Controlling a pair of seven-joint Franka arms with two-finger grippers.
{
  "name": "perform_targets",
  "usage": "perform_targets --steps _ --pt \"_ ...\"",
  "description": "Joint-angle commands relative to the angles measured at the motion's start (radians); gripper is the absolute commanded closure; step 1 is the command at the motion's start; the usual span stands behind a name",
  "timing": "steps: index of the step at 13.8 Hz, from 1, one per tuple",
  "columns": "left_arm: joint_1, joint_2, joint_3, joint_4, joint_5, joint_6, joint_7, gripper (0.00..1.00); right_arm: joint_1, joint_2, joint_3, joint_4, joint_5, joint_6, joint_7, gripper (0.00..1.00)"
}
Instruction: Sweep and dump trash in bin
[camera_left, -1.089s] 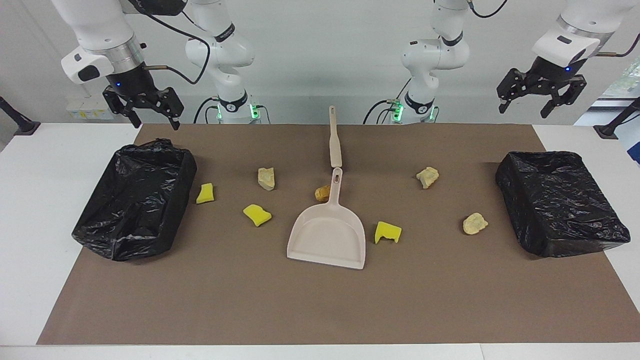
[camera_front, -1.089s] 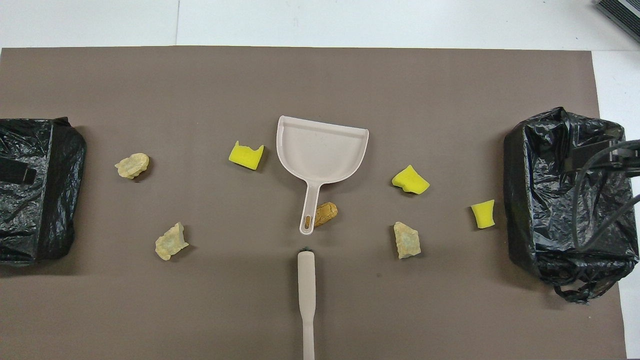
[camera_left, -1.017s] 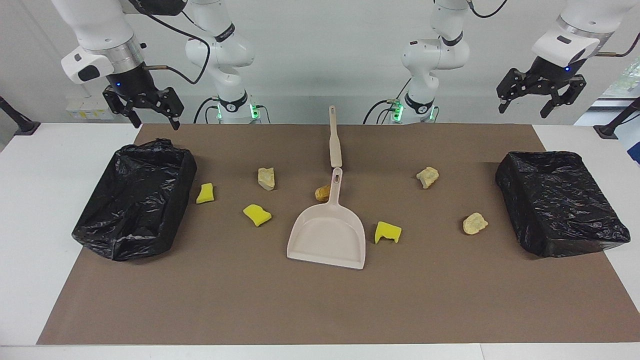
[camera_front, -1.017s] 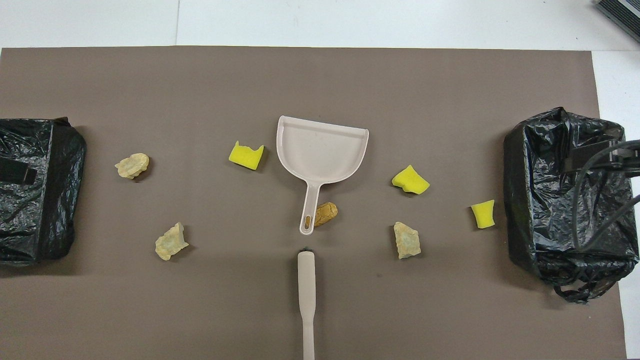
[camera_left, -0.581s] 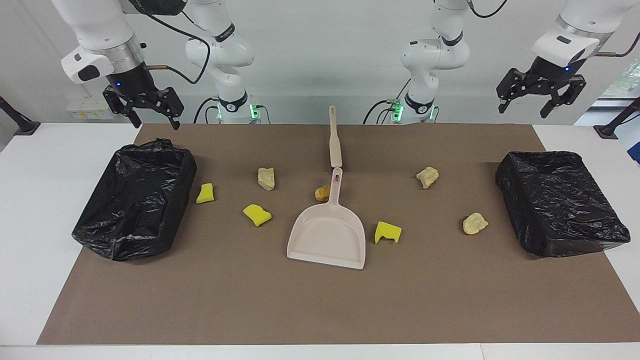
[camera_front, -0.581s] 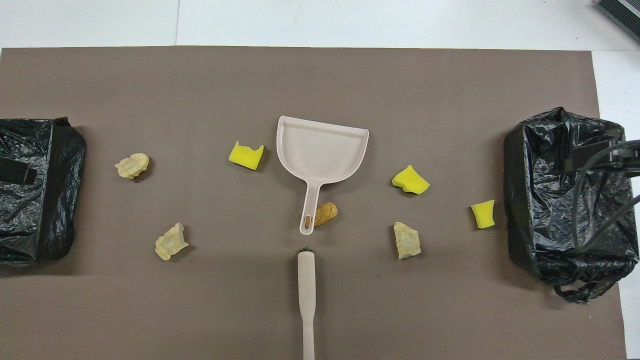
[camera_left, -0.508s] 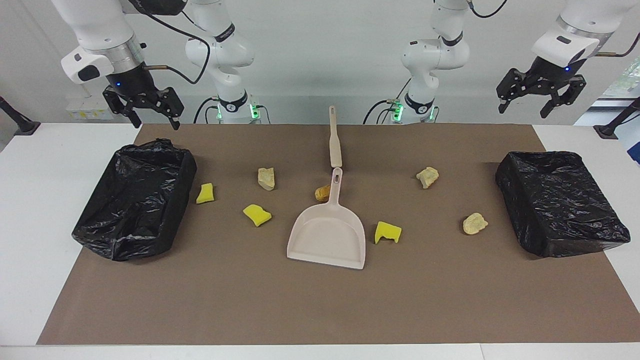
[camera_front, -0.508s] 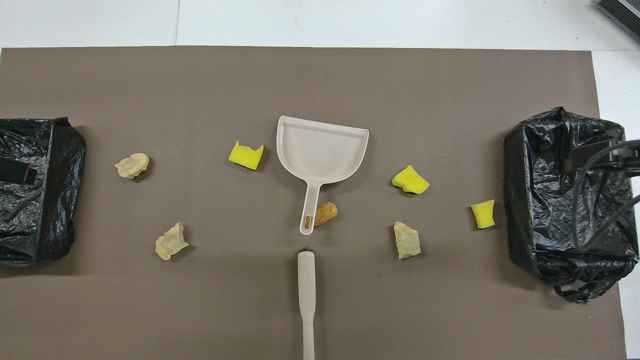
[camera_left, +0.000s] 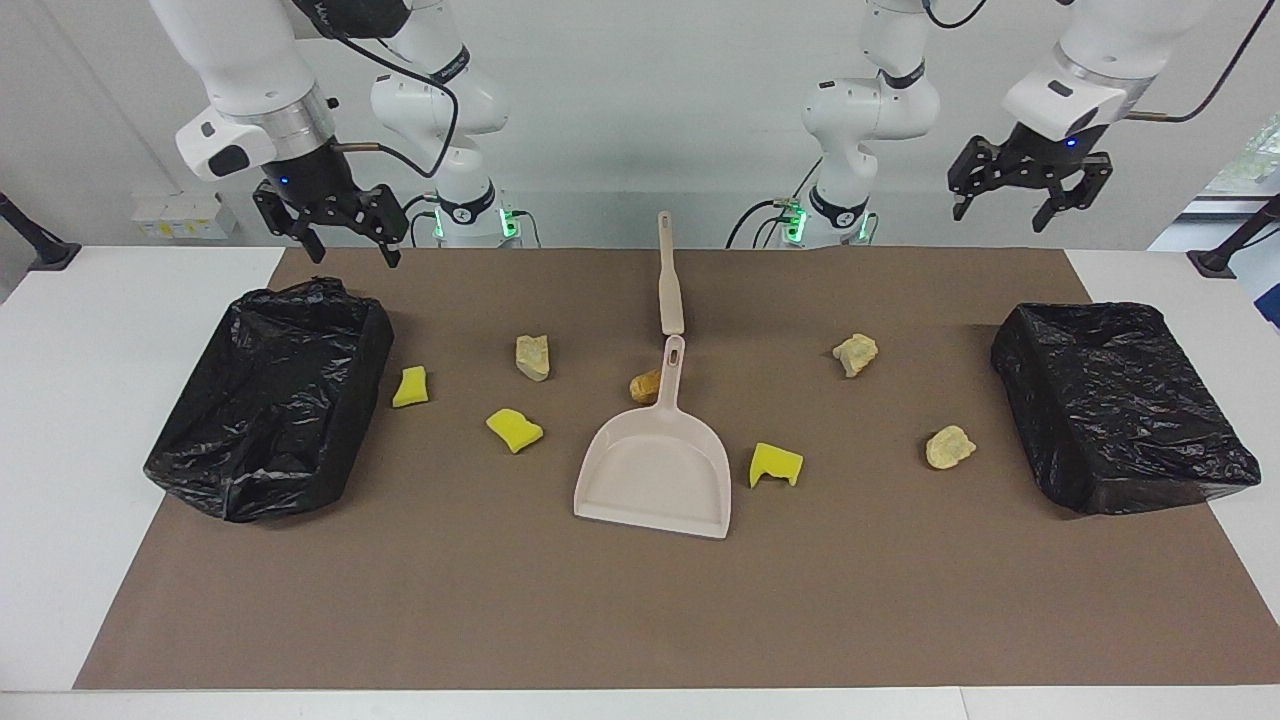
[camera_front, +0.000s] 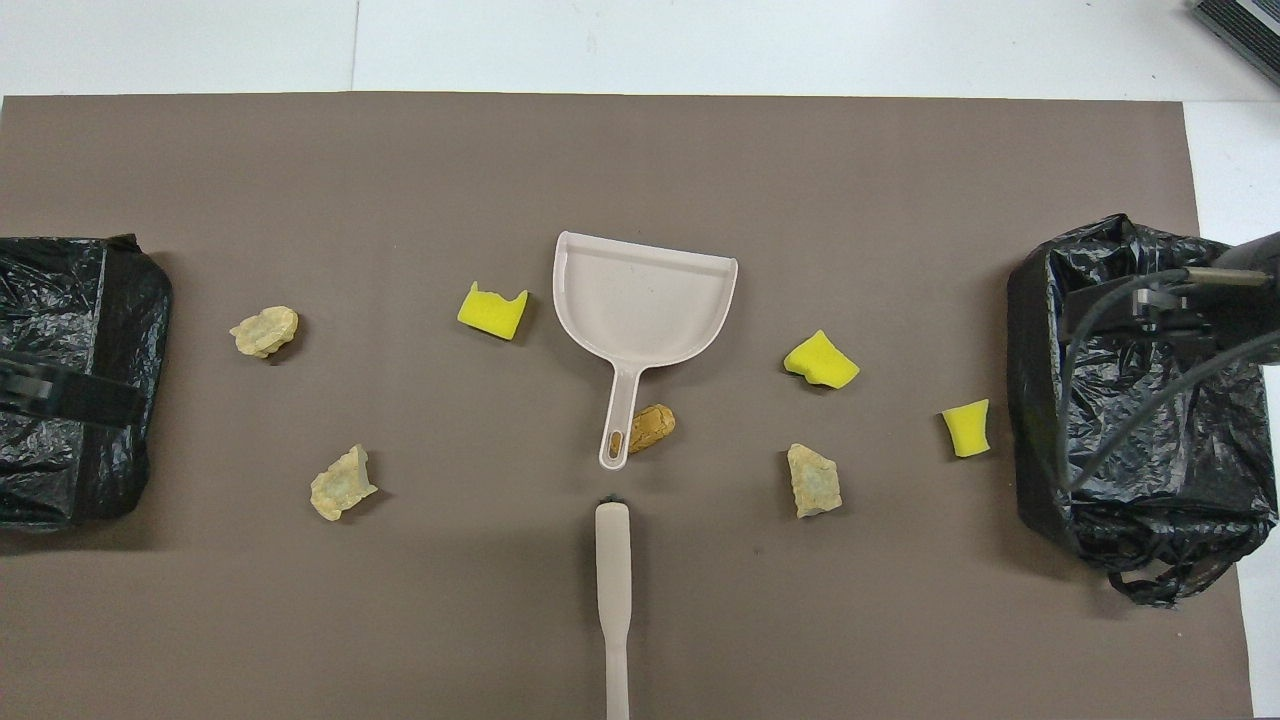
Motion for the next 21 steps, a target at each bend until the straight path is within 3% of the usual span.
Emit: perform_targets --steps 1,4,10,13,17,21 --pt "-0.106 -0.130 0.004 -0.243 -0.011 0.116 -0.110 0.00 0.040 0.048 0.033 -0.011 0.024 0.063 0.109 0.00" --pt "-0.228 -0.192 0.002 -0.406 -0.013 0.205 -0.245 0.00 0.132 0.126 0.033 -0.008 0.024 0.129 0.196 0.00" --pt "-0.516 -0.216 0.001 -0.602 -0.035 0.362 -0.510 0.00 0.315 0.305 0.032 0.001 0.002 0.273 0.502 0.00" --pt "-0.646 -0.216 0.001 -0.704 -0.048 0.515 -0.657 0.00 0.385 0.371 0.029 0.021 0.001 0.302 0.606 0.00" --pt "-0.834 -0.165 -0.001 -0.845 -0.049 0.768 -0.837 0.00 0.485 0.448 0.029 0.023 -0.017 0.346 0.695 0.00" --pt "-0.947 -0.044 -0.001 -0.866 -0.051 0.888 -0.950 0.00 0.536 0.491 0.033 0.020 -0.042 0.397 0.698 0.00"
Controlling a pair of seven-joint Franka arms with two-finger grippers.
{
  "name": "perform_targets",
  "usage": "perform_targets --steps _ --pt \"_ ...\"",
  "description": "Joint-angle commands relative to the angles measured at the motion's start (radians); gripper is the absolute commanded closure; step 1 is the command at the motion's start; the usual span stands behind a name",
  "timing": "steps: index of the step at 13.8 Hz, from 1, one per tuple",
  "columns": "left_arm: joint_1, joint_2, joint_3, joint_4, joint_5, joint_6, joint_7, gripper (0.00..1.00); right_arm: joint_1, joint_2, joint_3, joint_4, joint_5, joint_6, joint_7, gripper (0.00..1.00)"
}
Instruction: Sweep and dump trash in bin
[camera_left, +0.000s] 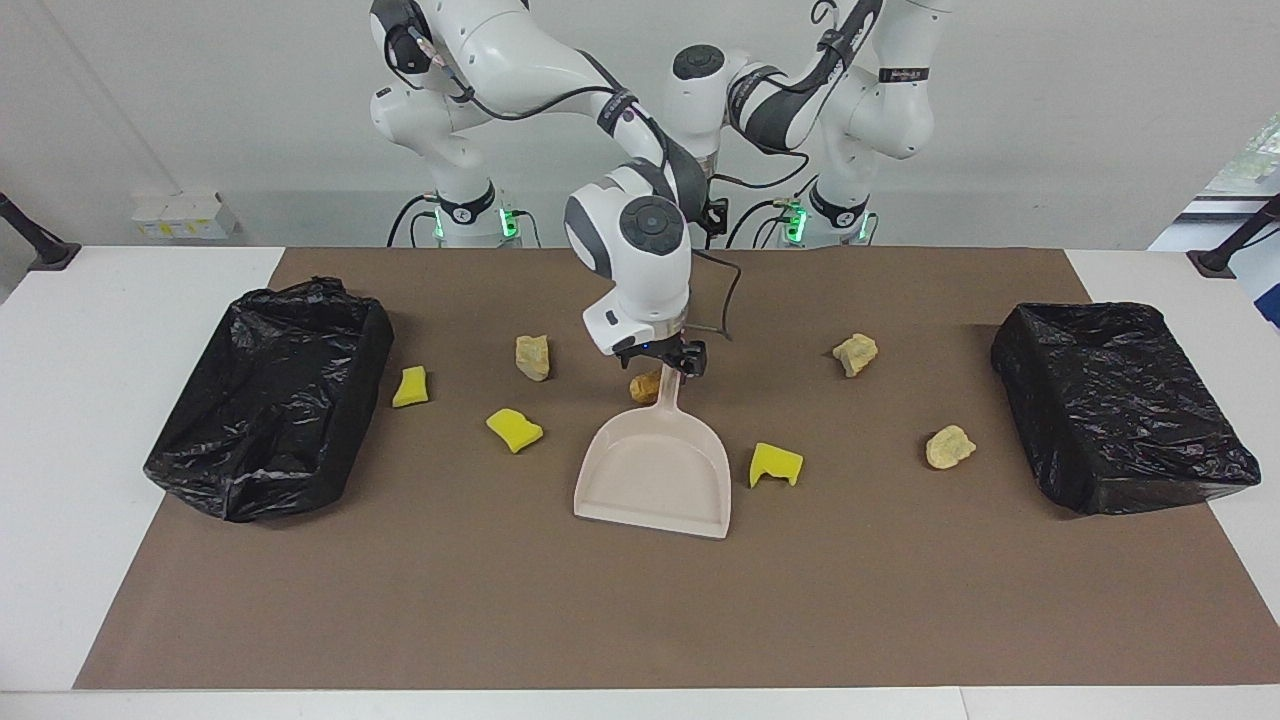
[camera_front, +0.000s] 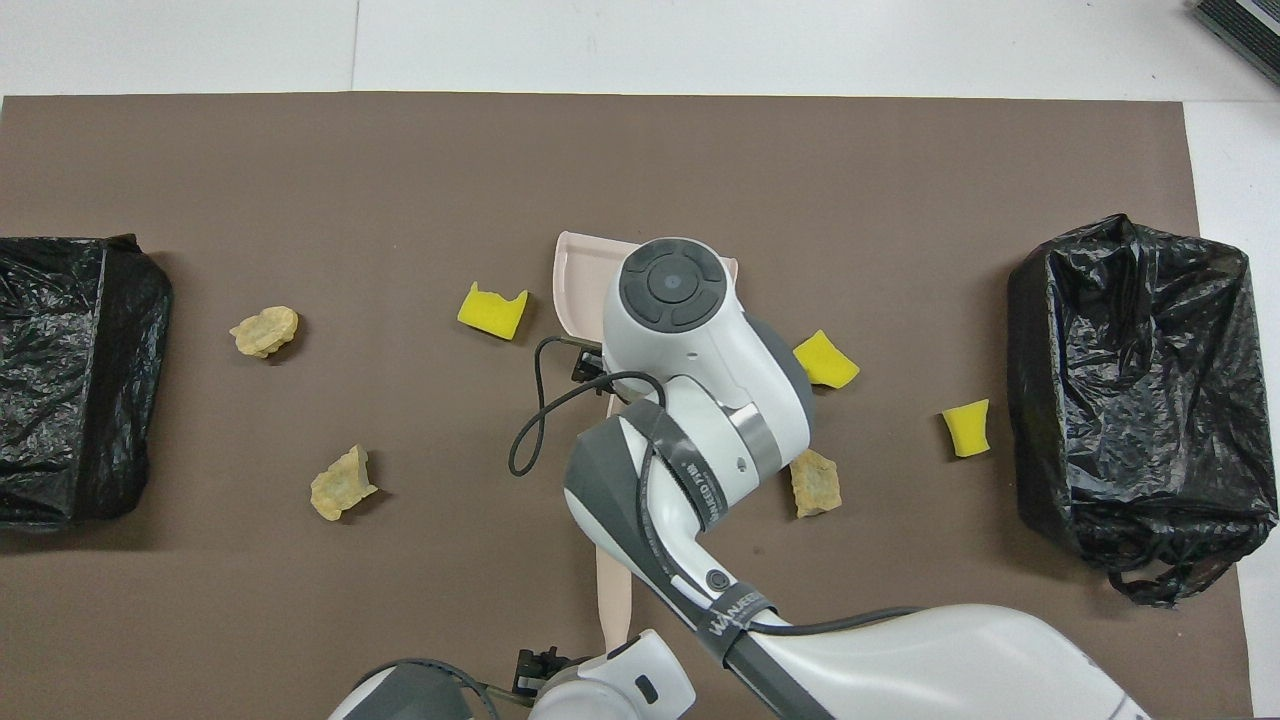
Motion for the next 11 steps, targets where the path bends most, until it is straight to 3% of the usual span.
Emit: perform_targets --steps 1,3,4,5,7,8,11 --pt "-0.062 0.050 0.018 -0.019 -0.013 0.075 -0.057 0.00 0.006 0.015 0.002 0.016 -0.031 0.017 0.007 0.00" --pt "-0.067 0.048 0.018 -0.040 -0.013 0.081 -0.059 0.03 0.006 0.012 0.004 -0.002 -0.029 0.012 -0.031 0.00" --pt "-0.072 0.048 0.018 -0.042 -0.013 0.078 -0.059 0.08 0.005 0.011 0.004 -0.005 -0.029 0.009 -0.058 0.01" --pt "-0.073 0.046 0.018 -0.044 -0.013 0.072 -0.059 0.24 0.005 0.009 0.004 -0.010 -0.018 0.015 -0.074 0.09" --pt "-0.072 0.048 0.018 -0.042 -0.013 0.059 -0.060 0.78 0.021 0.018 0.006 -0.020 -0.023 0.015 -0.110 0.21" --pt "-0.070 0.050 0.020 -0.037 -0.013 0.049 -0.060 1.00 0.026 0.019 0.006 -0.023 -0.023 0.009 -0.128 0.27" --pt "-0.058 0.045 0.023 -0.024 -0.013 0.000 -0.054 1.00 0.025 0.017 0.006 -0.016 -0.029 -0.003 -0.133 0.52"
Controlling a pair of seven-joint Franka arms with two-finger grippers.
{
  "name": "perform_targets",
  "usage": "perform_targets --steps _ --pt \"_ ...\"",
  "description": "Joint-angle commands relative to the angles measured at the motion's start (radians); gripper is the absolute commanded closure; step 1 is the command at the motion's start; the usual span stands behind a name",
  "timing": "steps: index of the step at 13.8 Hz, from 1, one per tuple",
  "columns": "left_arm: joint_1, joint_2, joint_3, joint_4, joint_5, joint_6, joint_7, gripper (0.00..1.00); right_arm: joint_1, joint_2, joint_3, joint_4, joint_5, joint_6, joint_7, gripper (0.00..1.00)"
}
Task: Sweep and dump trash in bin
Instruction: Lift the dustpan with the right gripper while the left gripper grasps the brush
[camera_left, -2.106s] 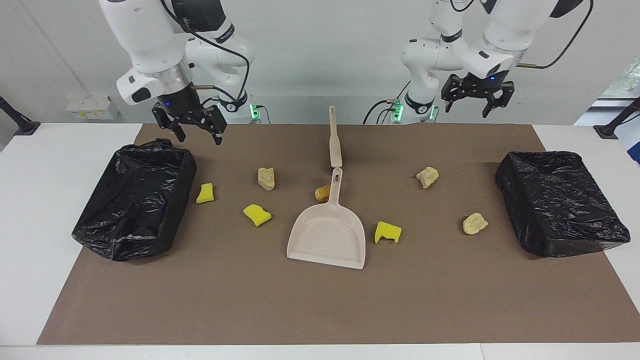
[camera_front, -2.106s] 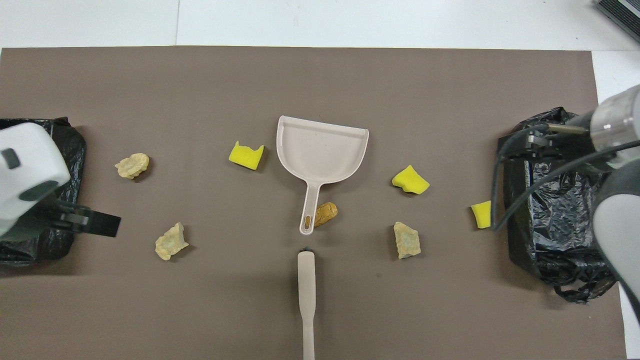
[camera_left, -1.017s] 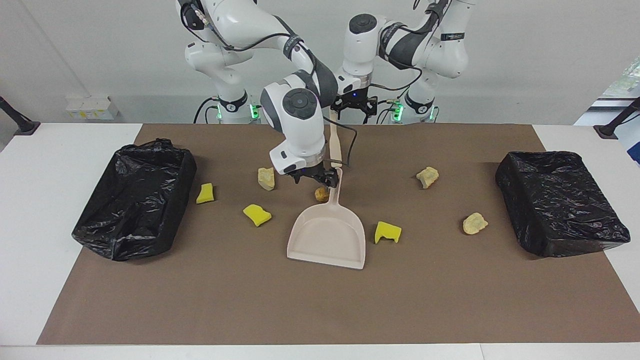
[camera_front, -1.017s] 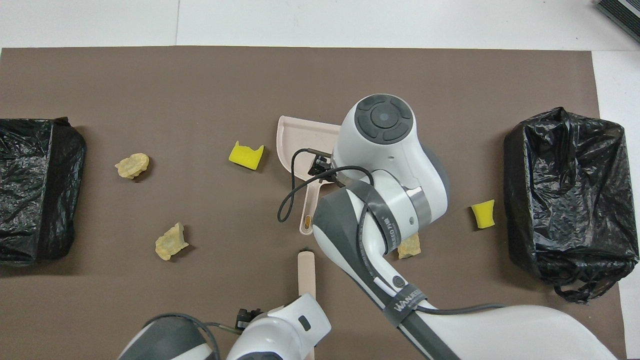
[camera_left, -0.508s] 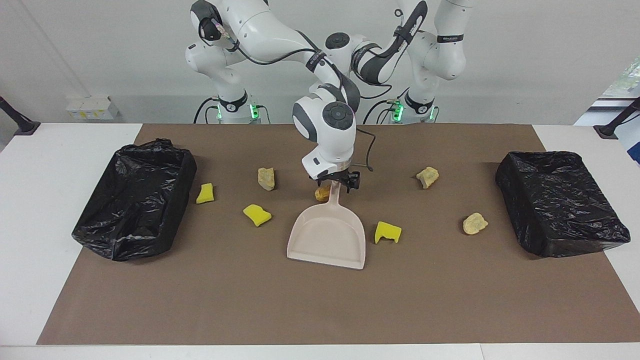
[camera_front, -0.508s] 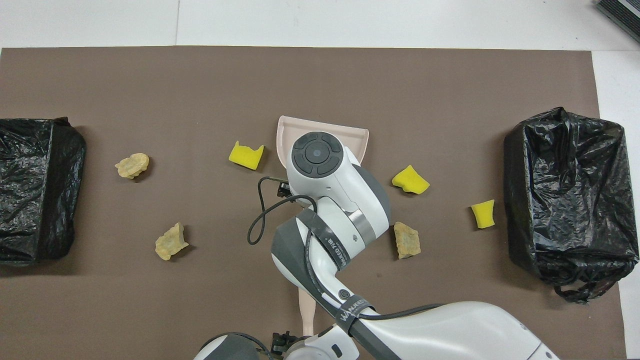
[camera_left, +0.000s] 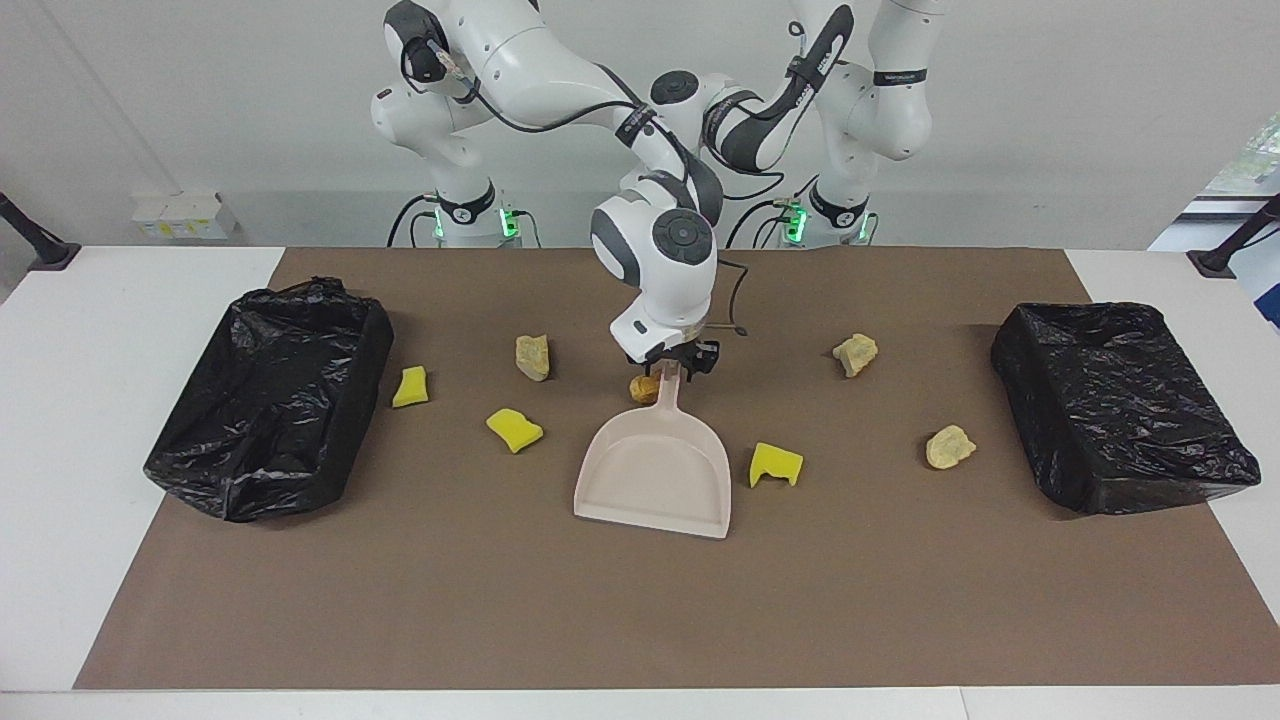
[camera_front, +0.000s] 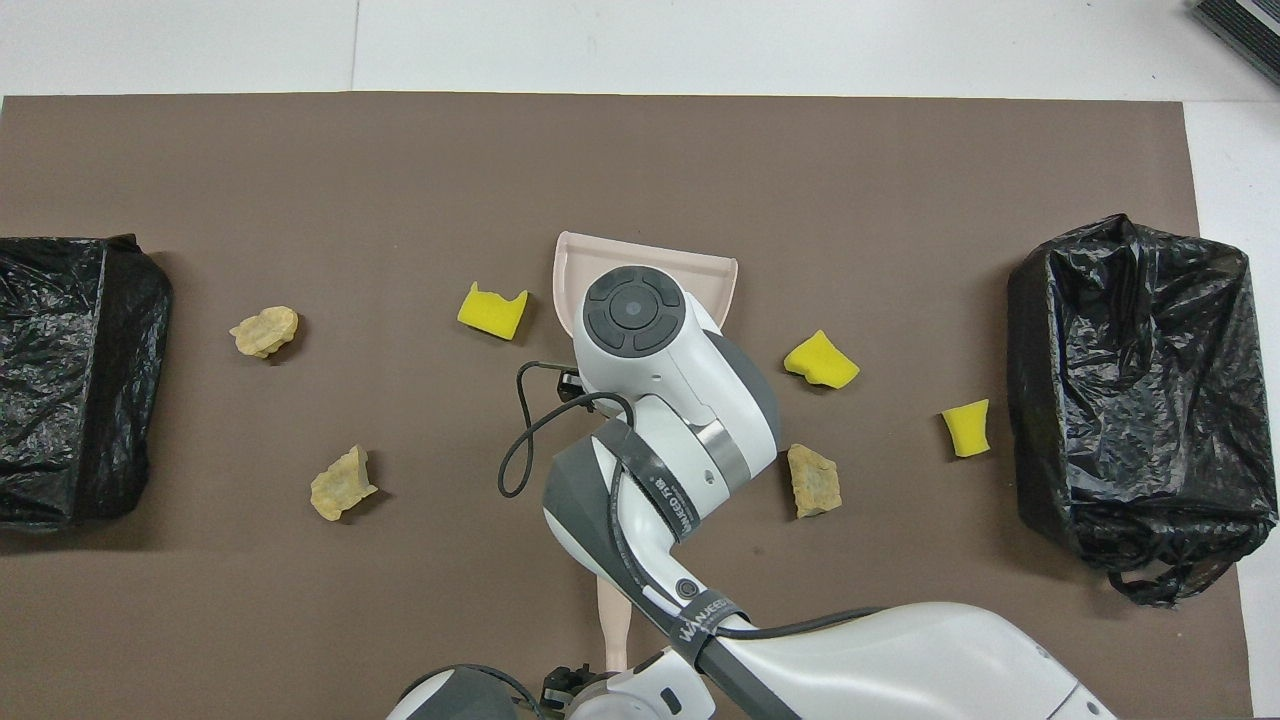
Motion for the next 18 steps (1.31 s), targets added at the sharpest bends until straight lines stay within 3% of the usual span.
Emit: perform_targets --steps 1,4,5,9,11,15,18 --pt "-0.004 -0.030 0.021 0.010 -0.013 -0.065 0.012 1.00 -0.005 -0.001 0.005 0.004 -0.016 -0.010 -0.038 0.62" --pt "0.014 -0.056 0.024 0.046 -0.008 -0.221 0.064 1.00 -0.002 -0.004 0.003 0.007 -0.019 -0.013 -0.049 0.97" --pt "0.034 -0.076 0.024 0.047 -0.002 -0.258 0.078 1.00 -0.008 -0.006 0.003 0.009 -0.019 -0.013 -0.062 1.00" --pt "0.204 -0.205 0.024 0.048 0.042 -0.432 0.216 1.00 -0.069 -0.058 0.002 0.003 -0.027 -0.018 -0.233 1.00" --pt "0.332 -0.259 0.025 0.060 0.067 -0.458 0.312 1.00 -0.109 -0.091 0.003 0.000 -0.025 -0.047 -0.306 1.00" --pt "0.661 -0.212 0.022 0.242 0.107 -0.529 0.652 1.00 -0.174 -0.144 0.000 -0.003 -0.027 -0.159 -0.603 1.00" --pt "0.842 -0.167 0.022 0.289 0.113 -0.506 0.798 1.00 -0.186 -0.161 0.000 -0.012 -0.086 -0.230 -0.783 1.00"
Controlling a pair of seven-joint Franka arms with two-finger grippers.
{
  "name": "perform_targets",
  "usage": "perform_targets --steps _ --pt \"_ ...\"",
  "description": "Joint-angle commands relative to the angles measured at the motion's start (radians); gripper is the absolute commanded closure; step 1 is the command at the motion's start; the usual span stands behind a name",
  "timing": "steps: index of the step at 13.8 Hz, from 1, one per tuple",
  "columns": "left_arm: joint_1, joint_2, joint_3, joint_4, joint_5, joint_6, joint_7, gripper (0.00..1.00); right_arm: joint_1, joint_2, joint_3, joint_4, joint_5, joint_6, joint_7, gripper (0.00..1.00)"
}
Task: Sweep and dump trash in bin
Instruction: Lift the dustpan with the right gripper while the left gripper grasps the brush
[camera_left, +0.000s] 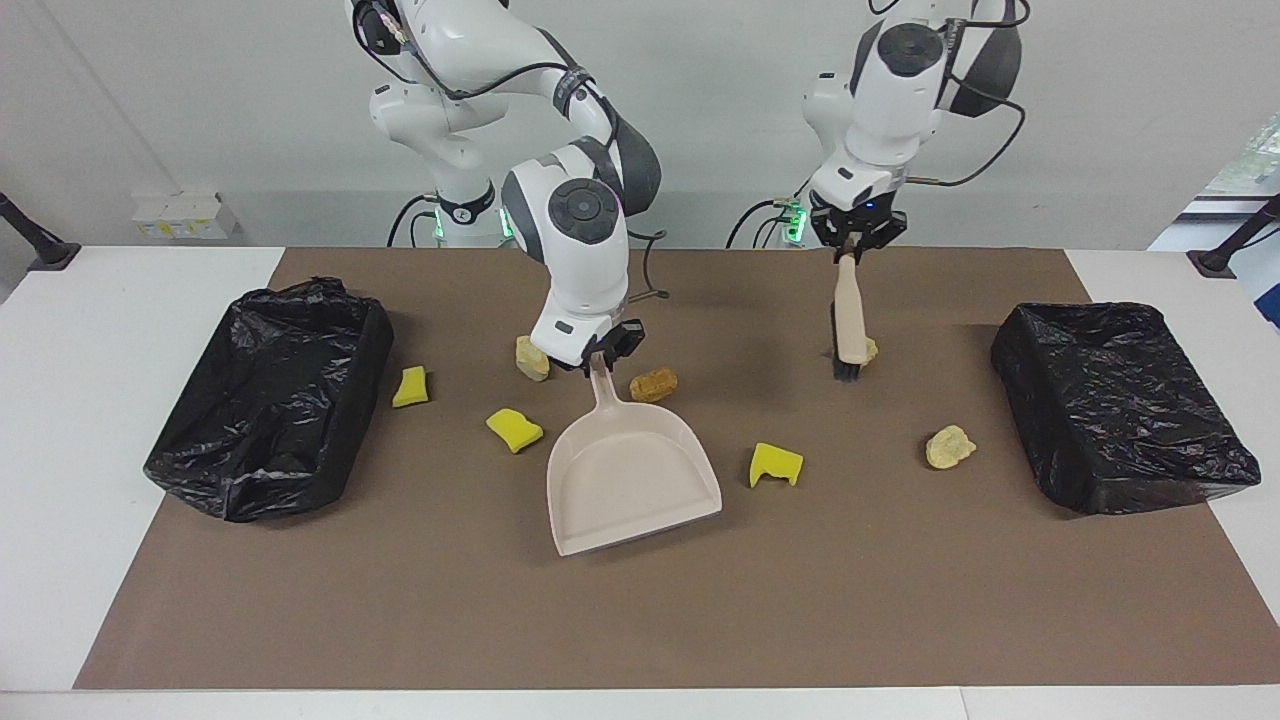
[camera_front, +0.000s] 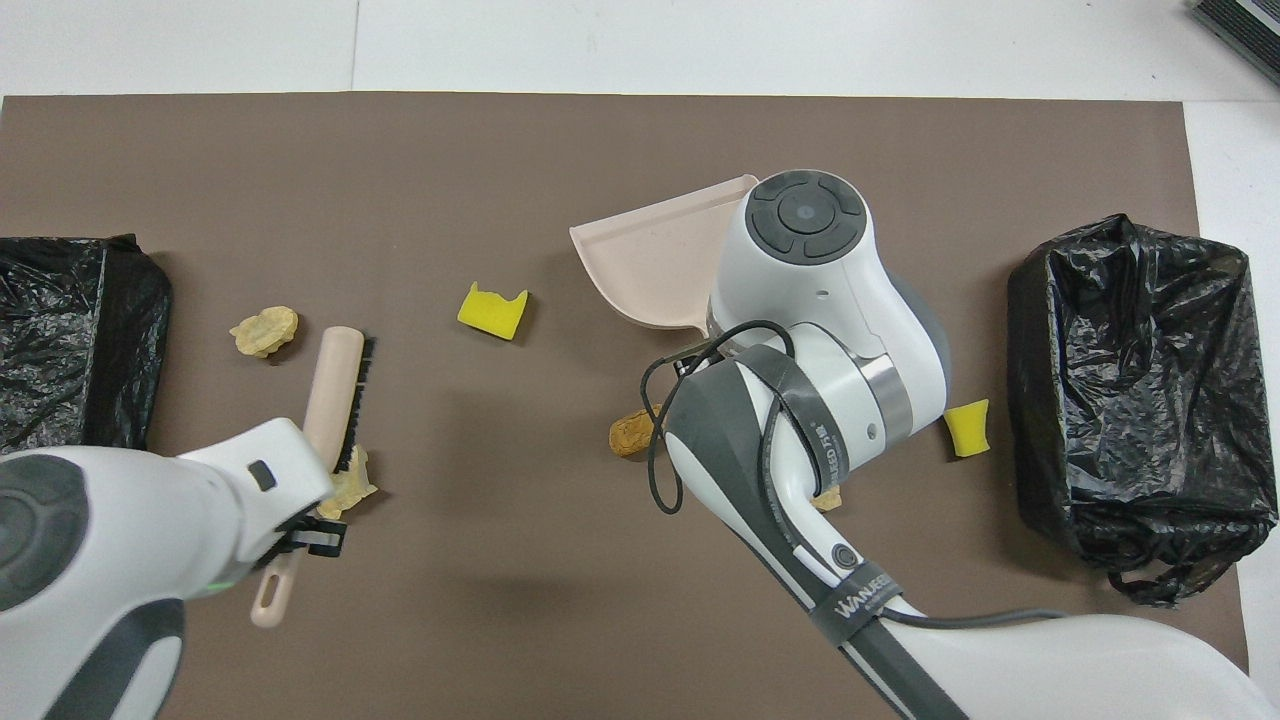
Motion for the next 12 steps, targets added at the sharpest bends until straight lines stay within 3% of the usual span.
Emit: perform_targets --steps 1,5,12 --pt "0.137 0.080 -0.019 0.075 0.036 -0.005 0.121 1.00 -0.014 -0.035 0.011 -0.045 -0.069 -0.024 -0.193 1.00" --pt "0.303 0.244 -0.018 0.228 0.056 0.038 0.241 1.00 -0.048 -0.058 0.009 -0.093 -0.164 -0.039 -0.518 1.00" --pt "0.381 0.433 -0.018 0.228 0.142 0.196 0.215 1.00 -0.088 -0.064 0.009 -0.095 -0.292 -0.064 -0.871 1.00"
